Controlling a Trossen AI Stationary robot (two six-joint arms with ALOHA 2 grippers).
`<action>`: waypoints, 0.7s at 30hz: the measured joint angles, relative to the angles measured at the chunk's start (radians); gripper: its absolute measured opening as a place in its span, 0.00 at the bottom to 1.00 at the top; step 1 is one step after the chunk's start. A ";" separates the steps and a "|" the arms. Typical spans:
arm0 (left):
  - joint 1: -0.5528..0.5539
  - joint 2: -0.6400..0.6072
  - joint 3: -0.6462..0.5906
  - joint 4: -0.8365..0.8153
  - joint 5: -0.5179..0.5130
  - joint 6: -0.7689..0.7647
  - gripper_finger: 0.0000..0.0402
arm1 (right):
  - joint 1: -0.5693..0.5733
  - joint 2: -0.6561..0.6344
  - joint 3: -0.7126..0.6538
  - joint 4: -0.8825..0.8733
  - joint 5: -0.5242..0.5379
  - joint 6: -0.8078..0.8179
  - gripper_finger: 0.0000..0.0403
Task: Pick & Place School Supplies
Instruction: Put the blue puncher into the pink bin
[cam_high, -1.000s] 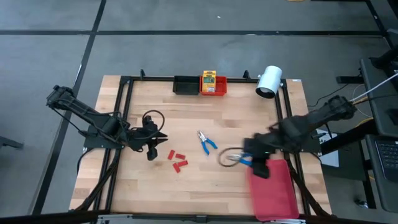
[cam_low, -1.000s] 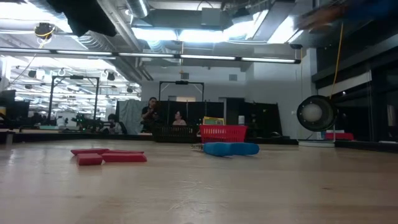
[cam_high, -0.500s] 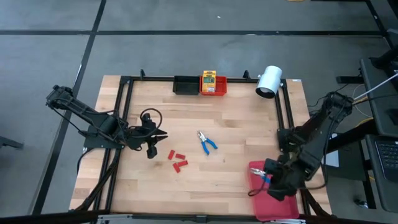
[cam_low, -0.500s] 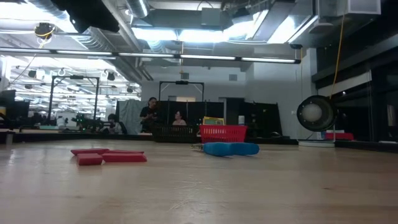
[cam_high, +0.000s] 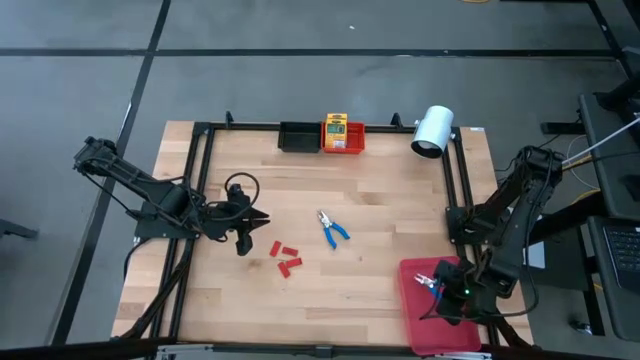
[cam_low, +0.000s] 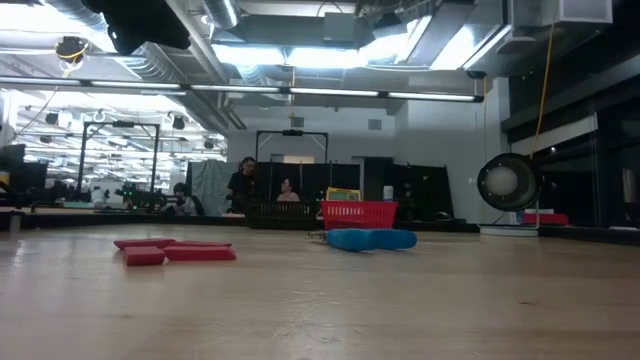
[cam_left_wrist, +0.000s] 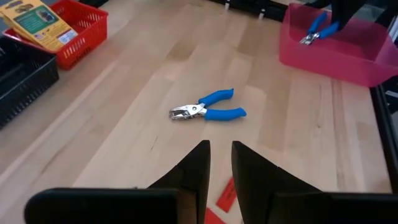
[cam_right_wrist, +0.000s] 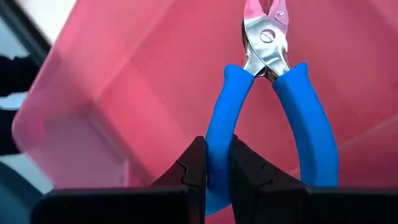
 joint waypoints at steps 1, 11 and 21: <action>0.000 0.000 0.000 -0.001 0.000 -0.008 0.15 | -0.001 0.000 -0.006 0.003 0.004 0.000 0.09; 0.000 0.000 0.000 -0.002 -0.003 -0.047 0.15 | 0.000 0.000 -0.044 0.095 -0.007 0.018 0.36; 0.000 0.000 0.000 -0.001 -0.021 -0.050 0.15 | -0.013 -0.010 0.029 0.099 0.134 -0.001 0.69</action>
